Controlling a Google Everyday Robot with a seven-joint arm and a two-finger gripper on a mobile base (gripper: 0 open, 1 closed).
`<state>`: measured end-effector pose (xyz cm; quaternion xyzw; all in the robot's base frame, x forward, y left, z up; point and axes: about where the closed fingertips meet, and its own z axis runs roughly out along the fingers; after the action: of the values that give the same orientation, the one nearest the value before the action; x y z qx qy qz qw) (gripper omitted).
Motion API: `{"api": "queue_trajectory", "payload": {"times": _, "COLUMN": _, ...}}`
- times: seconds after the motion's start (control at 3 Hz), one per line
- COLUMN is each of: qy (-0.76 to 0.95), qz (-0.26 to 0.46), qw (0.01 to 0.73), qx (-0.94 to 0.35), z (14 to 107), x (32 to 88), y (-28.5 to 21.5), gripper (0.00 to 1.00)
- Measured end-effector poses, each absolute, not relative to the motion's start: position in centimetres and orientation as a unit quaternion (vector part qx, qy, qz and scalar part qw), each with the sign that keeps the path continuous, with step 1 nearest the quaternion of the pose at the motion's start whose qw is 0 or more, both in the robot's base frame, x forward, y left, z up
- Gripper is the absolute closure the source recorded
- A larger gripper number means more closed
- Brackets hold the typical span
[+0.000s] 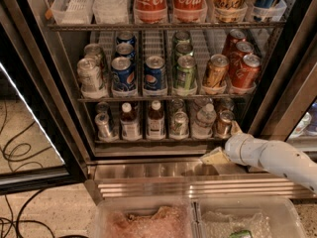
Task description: Pick orange can from bottom shelf of fridge
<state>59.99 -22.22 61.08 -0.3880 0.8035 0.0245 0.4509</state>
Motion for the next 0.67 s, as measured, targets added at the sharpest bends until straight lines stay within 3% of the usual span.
{"api": "queue_trajectory", "payload": {"times": 0.67, "qy": 0.803, "qz": 0.019, "qw": 0.457, "qx": -0.381, "z": 61.19, "x": 60.17, "y": -22.49, "gripper": 0.00}}
